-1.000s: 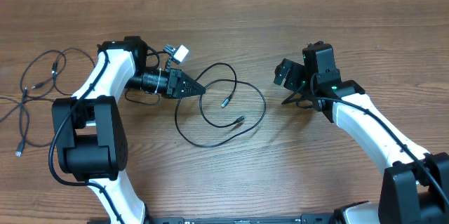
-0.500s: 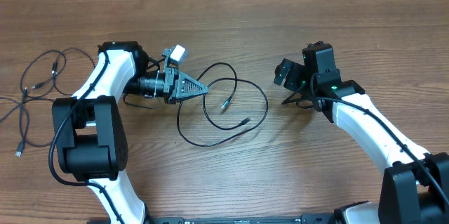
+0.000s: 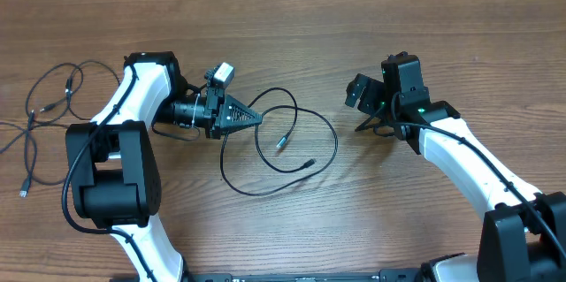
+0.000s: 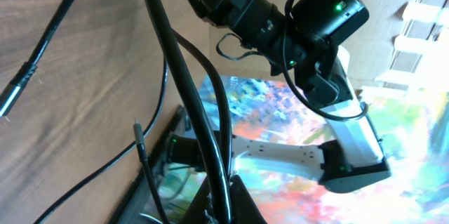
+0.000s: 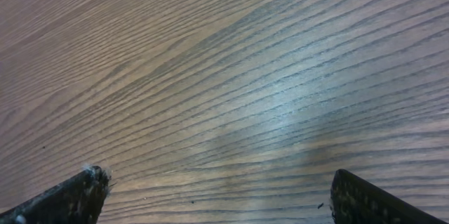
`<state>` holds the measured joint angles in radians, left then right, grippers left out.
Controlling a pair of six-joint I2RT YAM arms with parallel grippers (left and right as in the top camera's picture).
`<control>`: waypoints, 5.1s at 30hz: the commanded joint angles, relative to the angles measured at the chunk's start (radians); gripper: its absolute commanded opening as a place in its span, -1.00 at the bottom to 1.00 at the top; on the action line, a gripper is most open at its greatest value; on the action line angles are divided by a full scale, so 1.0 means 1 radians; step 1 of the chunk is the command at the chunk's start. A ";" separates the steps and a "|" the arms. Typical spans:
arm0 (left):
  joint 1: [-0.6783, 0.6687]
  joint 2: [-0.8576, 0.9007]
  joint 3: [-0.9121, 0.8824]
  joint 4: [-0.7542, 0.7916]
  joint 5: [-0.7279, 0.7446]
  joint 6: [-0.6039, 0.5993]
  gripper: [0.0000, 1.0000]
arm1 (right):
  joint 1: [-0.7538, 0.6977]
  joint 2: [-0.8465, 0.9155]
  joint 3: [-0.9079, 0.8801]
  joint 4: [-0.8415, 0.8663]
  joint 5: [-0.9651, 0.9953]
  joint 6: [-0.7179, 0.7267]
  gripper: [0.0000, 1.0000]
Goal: Untangle cables
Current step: 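Lift the black cable with the left gripper and swing it left, then carry the cable to the far left and lower it onto the pile, then open the left gripper to release the cable at far left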
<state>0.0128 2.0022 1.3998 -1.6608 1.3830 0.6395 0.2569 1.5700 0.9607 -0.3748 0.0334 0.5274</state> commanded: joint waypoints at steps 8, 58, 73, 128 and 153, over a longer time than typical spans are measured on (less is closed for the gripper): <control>-0.056 -0.024 0.001 -0.031 -0.057 0.132 -0.92 | 0.003 -0.001 0.001 0.006 0.010 0.002 1.00; 0.087 -0.112 0.052 0.011 0.199 0.248 -0.91 | 0.003 -0.001 0.001 0.006 0.010 0.002 1.00; 0.500 -0.112 0.404 0.104 0.197 0.044 -0.91 | 0.003 -0.001 0.001 0.006 0.010 0.002 1.00; 0.676 0.015 0.415 0.815 -1.434 -0.871 0.99 | 0.003 -0.001 0.001 0.006 0.010 0.002 1.00; 0.648 -0.010 0.415 0.689 -1.153 -0.902 1.00 | 0.003 -0.001 0.001 0.006 0.010 0.002 1.00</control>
<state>0.6838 2.0197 1.7996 -0.9718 -0.0761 -0.3832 0.2569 1.5700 0.9607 -0.3752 0.0334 0.5274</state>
